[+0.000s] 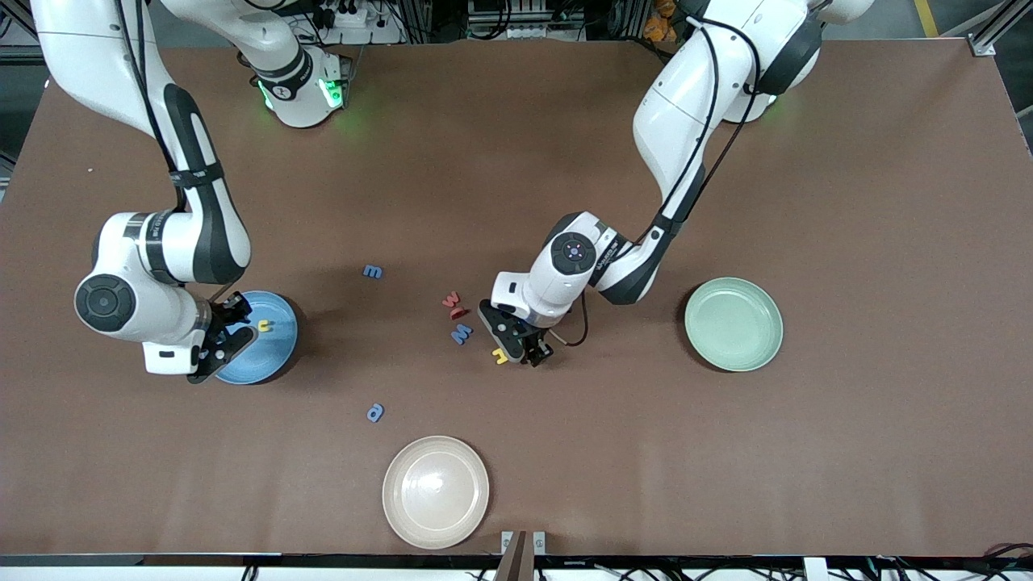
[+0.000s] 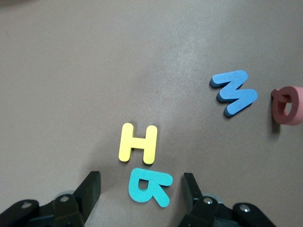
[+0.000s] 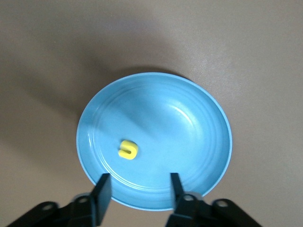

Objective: Sort upper and lower case letters into plates
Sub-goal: 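Drop the yellow letter in the blue plate while the left gripper grasps the teal R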

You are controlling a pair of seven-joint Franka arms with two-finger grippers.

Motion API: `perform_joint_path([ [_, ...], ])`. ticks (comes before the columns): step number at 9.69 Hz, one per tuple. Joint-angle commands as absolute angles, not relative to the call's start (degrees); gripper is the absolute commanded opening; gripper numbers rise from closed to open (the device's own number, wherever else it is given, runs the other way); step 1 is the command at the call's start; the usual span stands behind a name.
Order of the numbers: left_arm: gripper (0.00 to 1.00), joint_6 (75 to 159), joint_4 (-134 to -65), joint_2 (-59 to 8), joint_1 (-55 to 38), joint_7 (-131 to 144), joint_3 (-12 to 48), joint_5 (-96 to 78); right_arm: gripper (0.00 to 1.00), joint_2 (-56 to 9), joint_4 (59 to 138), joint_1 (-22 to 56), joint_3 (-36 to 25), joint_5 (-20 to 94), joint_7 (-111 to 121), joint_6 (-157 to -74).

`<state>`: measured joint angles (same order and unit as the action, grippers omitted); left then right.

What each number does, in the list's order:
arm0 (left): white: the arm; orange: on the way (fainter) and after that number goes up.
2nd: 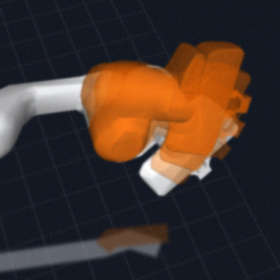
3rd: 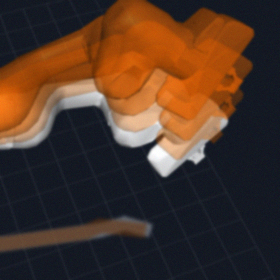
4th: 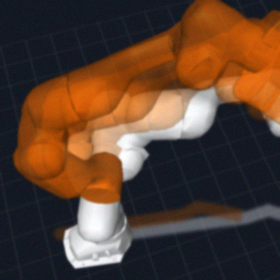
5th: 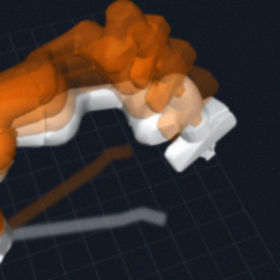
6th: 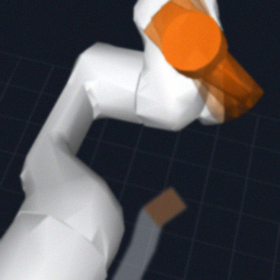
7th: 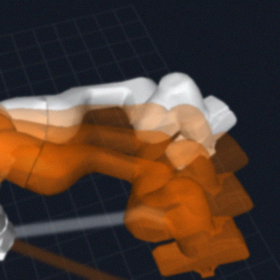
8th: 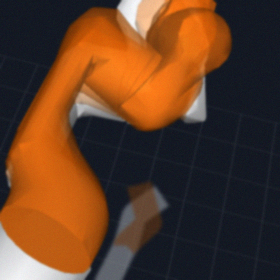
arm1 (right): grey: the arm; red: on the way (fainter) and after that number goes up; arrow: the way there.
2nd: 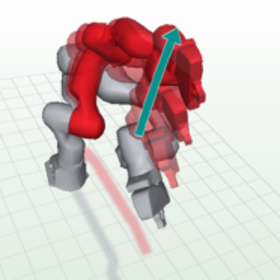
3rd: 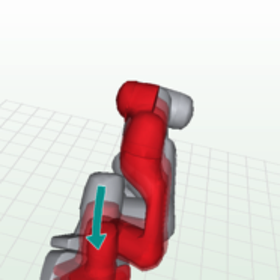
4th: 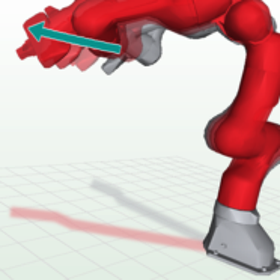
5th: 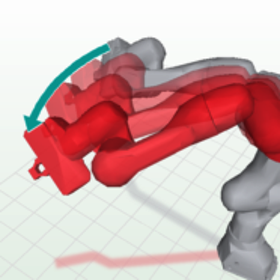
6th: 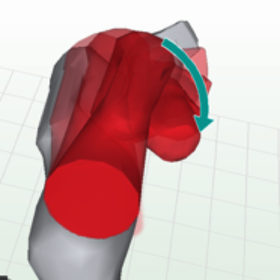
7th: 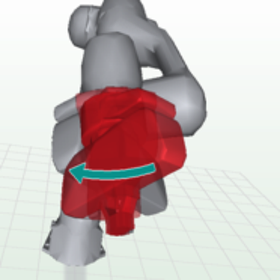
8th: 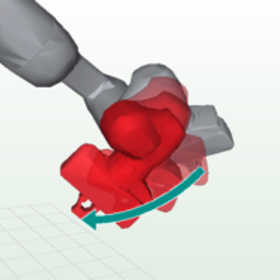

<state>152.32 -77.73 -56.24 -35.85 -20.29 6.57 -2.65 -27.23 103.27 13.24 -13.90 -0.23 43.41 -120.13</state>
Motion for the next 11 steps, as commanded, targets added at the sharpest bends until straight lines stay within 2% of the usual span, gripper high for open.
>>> perform_joint_path([
  [1,0.62,152.93,-76.03,-58.01,-36.47,-19.69,6.24,-3.34,1.00,-26.72,101.62,13.44,-13.36,0.17,42.72,-120.06],
  [6,0.60,152.93,-76.55,-57.30,-36.39,-19.78,6.24,-3.69,1.00,-33.82,90.73,15.02,-13.10,6.15,42.28,-119.97],
  [7,0.57,152.93,-76.55,-57.30,-36.47,-19.78,6.24,-3.78,1.00,-35.84,88.44,15.12,-13.10,6.94,41.58,-120.06],
  [9,0.44,152.93,-76.55,-57.48,-36.47,-19.78,6.24,-3.69,1.00,-38.58,85.70,15.29,-13.10,8.00,40.35,-120.15],
  [11,0.39,152.93,-76.64,-57.48,-36.47,-19.78,6.24,-3.78,1.00,-39.28,85.26,16.08,-13.01,7.91,38.76,-120.50],
])
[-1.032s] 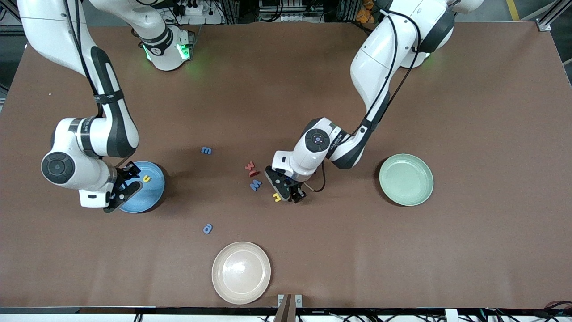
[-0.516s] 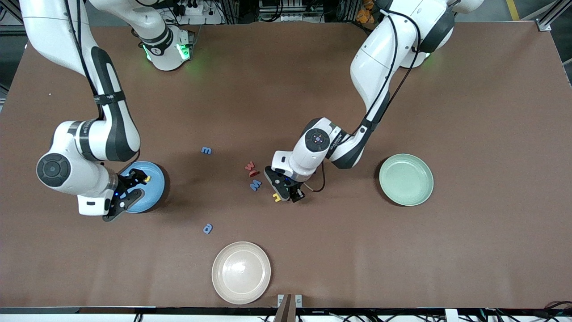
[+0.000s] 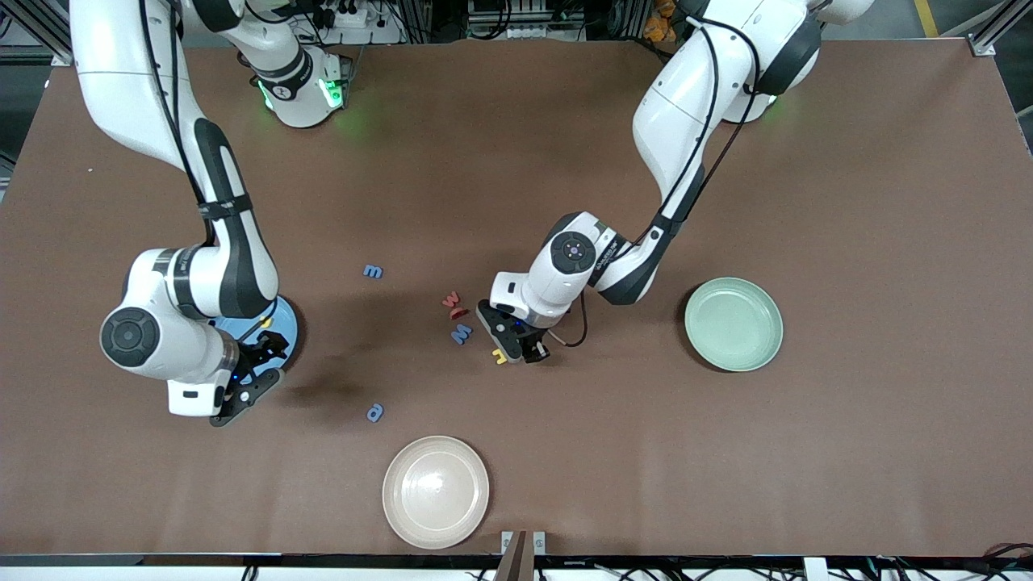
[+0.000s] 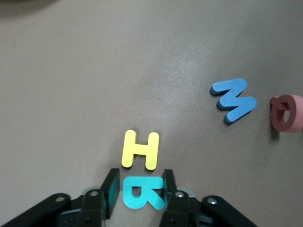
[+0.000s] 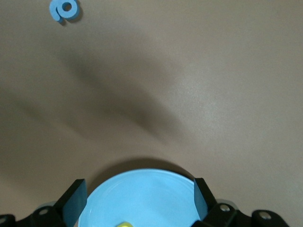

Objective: Sort upper and lower case letters into plates
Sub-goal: 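Carry the teal R to the green plate while the right gripper reaches the blue e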

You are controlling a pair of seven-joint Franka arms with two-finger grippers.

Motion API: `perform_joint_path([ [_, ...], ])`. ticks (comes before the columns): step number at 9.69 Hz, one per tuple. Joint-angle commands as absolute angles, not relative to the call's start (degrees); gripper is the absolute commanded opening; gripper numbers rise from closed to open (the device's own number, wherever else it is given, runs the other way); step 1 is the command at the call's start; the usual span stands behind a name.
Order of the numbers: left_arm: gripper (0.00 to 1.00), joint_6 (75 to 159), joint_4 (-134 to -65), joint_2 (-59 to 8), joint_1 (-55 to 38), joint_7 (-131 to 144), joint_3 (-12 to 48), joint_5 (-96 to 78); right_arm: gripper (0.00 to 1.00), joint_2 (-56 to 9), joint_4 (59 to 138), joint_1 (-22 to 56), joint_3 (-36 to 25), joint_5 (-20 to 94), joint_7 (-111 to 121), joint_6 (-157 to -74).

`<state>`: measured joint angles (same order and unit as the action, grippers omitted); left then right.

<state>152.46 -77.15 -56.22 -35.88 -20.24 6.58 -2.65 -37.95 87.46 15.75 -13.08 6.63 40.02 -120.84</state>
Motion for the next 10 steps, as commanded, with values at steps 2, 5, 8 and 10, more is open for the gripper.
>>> perform_joint_path([
  [2,0.33,152.93,-76.64,-57.57,-36.74,-19.78,6.24,-3.78,1.00,-41.21,84.29,16.26,-13.01,7.91,38.85,-123.91],
  [5,0.21,152.93,-76.64,-57.57,-36.74,-19.78,6.24,-3.69,1.00,-42.10,84.20,16.26,-12.92,8.00,38.85,-125.42],
  [8,0.21,146.64,-76.64,-54.33,-35.77,-19.86,6.24,-3.78,1.00,-43.67,83.15,16.26,-10.73,8.00,38.85,-127.96],
  [10,0.21,139.78,-76.64,-52.83,-35.25,-19.86,6.24,-3.61,1.00,-45.52,80.17,16.26,-8.80,7.91,37.98,-128.06],
])
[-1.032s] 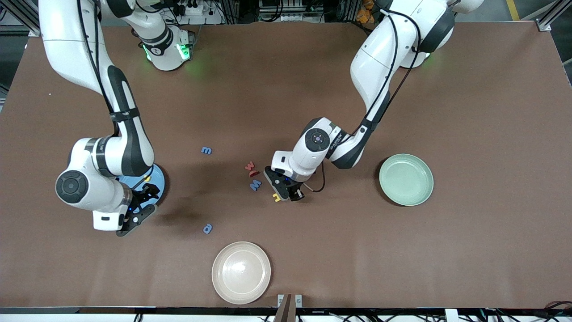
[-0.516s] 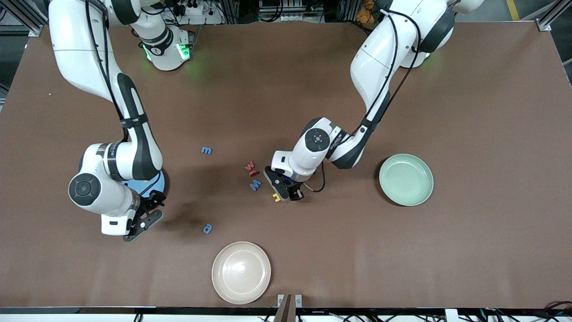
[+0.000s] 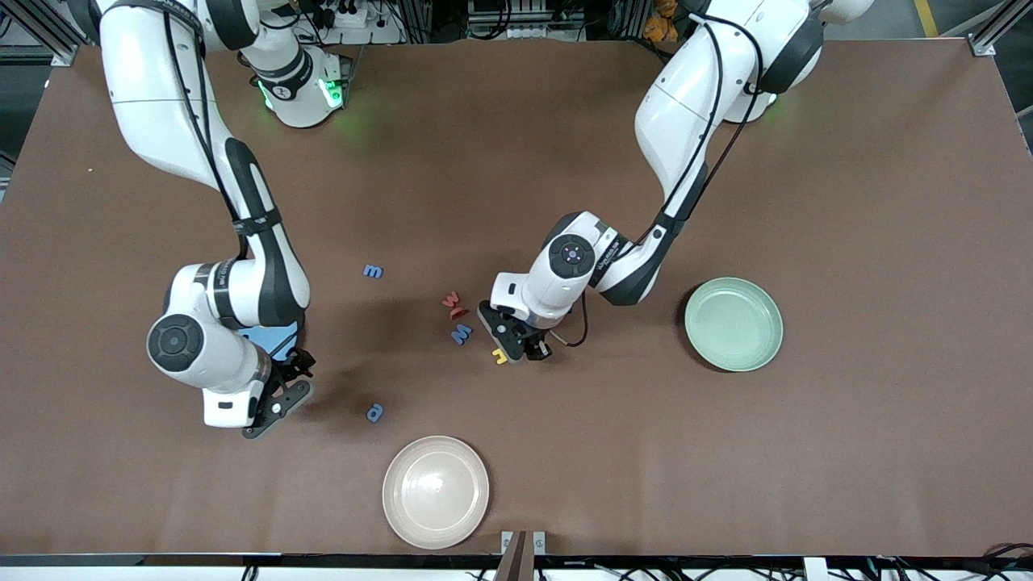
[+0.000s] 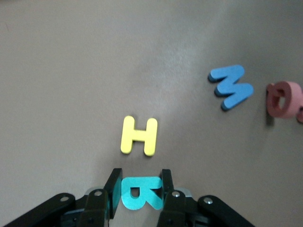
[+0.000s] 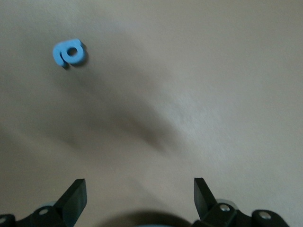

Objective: Sort upper and lower case letters into plates
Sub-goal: 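Carry the teal R to the green plate while the right gripper reaches the blue e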

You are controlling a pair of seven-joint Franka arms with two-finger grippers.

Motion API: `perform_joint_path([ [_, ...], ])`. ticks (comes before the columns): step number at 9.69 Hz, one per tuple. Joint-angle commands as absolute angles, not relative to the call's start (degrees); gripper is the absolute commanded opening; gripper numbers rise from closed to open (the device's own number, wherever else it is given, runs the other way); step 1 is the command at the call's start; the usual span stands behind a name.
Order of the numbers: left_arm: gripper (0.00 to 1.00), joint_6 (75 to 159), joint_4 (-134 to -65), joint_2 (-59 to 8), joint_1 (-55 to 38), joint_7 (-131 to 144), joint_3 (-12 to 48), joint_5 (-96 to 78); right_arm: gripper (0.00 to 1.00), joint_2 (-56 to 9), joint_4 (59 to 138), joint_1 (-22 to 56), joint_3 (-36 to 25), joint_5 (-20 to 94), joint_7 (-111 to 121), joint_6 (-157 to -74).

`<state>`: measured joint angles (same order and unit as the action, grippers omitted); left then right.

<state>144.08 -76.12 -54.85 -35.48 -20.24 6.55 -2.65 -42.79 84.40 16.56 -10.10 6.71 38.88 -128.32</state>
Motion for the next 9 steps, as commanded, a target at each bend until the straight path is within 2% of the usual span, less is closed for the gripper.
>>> perform_joint_path([
  [1,0.21,134.96,-76.73,-51.52,-34.64,-20.04,6.24,-3.17,1.00,-46.83,78.50,16.35,-7.40,7.91,36.49,-128.06],
  [3,0.21,128.01,-77.52,-48.44,-31.74,-22.66,6.24,-2.99,1.00,-49.12,76.30,16.70,-4.41,7.91,32.80,-128.23],
  [6,0.21,110.28,-78.56,-42.83,-26.12,-29.07,6.50,-2.99,1.00,-52.45,72.88,18.98,-4.04,7.74,28.13,-130.87],
  [7,0.23,107.26,-82.14,-39.32,-22.88,-30.31,6.59,-2.99,1.00,-54.21,70.34,19.07,-4.04,7.73,28.21,-130.70],
  [9,0.23,107.49,-93.03,-32.64,-15.86,-38.71,6.59,-2.90,1.00,-56.59,67.42,19.34,-3.96,7.73,28.48,-130.61],
])
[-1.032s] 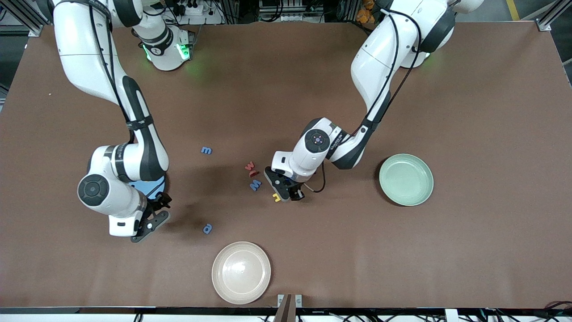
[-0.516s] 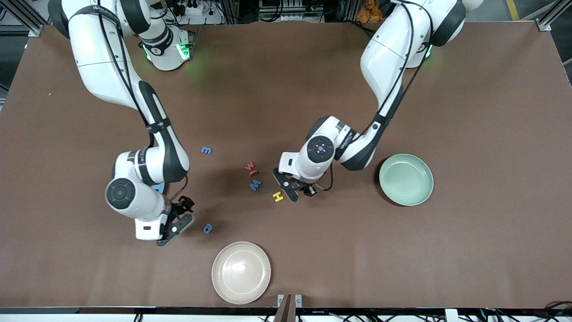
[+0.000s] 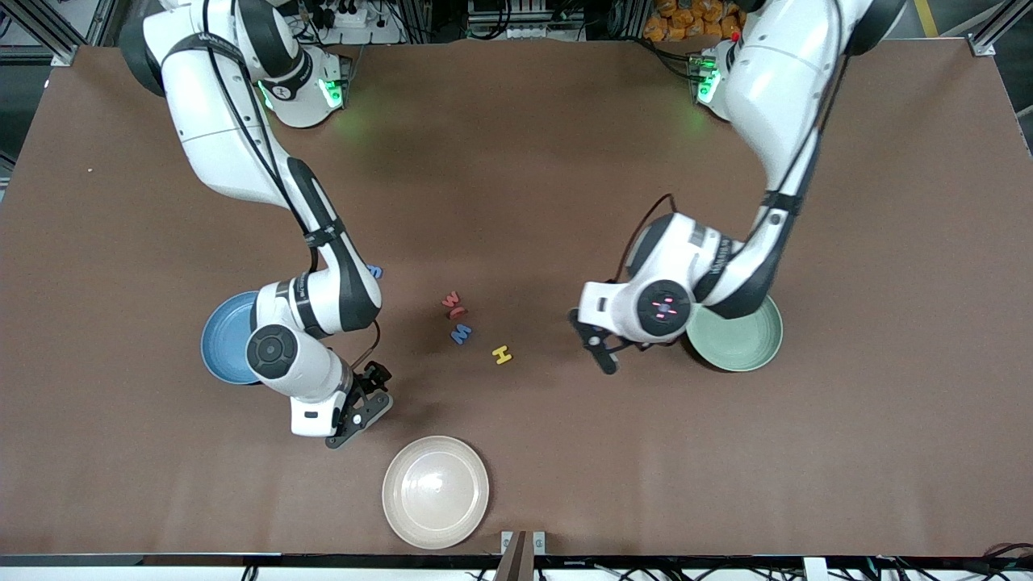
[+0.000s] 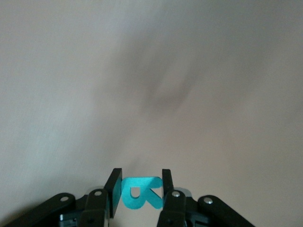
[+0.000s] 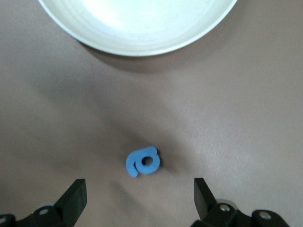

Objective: Sort upper and lower case letters into plates
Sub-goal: 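Carry the teal R to the green plate while the right gripper reaches the blue e, then release the R in the green plate while the right gripper grasps the e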

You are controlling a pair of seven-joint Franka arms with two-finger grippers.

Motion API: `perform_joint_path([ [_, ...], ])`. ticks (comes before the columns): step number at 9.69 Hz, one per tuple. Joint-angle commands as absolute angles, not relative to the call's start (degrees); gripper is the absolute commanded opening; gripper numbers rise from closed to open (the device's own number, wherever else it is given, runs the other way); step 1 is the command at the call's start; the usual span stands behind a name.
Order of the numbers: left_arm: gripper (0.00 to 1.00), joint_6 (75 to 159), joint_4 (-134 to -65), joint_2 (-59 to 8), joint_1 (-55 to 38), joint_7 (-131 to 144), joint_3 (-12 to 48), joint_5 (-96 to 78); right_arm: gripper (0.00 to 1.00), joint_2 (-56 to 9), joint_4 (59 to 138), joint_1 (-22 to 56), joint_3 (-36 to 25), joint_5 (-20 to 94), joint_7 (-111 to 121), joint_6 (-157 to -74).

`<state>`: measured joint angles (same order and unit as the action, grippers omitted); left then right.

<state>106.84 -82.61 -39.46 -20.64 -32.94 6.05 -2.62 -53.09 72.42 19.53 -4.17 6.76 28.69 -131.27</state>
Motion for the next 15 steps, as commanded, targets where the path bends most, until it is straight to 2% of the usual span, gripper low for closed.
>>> perform_joint_path([
  [1,0.23,107.49,-97.60,-30.17,-11.91,-41.54,6.59,-2.90,1.00,-57.30,66.63,19.34,-3.96,7.65,28.56,-130.78],
  [2,0.23,107.75,-101.56,-28.75,-7.95,-43.66,6.59,-2.81,1.00,-57.91,65.84,19.34,-3.96,7.65,28.48,-130.87],
  [4,0.25,108.80,-105.27,-28.57,-4.14,-46.58,6.59,-2.64,1.00,-58.97,65.48,19.07,-4.04,7.73,28.56,-131.04],
  [5,0.48,110.20,-106.42,-28.83,-2.91,-46.93,6.50,-2.20,1.00,-58.97,65.57,18.81,-3.96,7.82,28.65,-130.96],
  [6,0.81,110.48,-106.17,-29.09,-2.64,-46.76,6.59,-1.76,1.00,-58.97,65.83,18.72,-3.96,7.82,28.65,-130.87],
  [7,0.84,110.57,-105.21,-29.09,-3.59,-46.06,6.77,-1.76,1.00,-59.24,65.83,18.63,-3.96,7.82,28.65,-130.96],
  [9,0.85,110.48,-104.15,-29.18,-7.54,-38.73,6.94,-1.93,1.00,-59.41,65.83,18.63,-3.96,7.82,28.65,-130.96],
  [10,0.85,111.17,-103.98,-29.35,-10.69,-32.15,7.03,-2.54,0.96,-59.41,65.92,18.63,-3.96,7.82,28.65,-131.04],
  [11,0.85,113.44,-102.41,-30.49,-15.42,-24.68,7.38,-2.81,0.35,-59.50,66.00,18.63,-3.96,7.91,28.57,-130.96],
  [12,0.99,116.69,-100.13,-32.59,-19.12,-21.56,7.38,-3.16,0.00,-59.50,66.01,18.46,-3.96,8.00,28.65,-130.96],
  [15,1.00,130.04,-94.51,-38.47,-24.58,-20.04,8.53,-6.94,0.00,-59.41,66.01,18.46,-3.87,7.91,29.18,-130.70],
])
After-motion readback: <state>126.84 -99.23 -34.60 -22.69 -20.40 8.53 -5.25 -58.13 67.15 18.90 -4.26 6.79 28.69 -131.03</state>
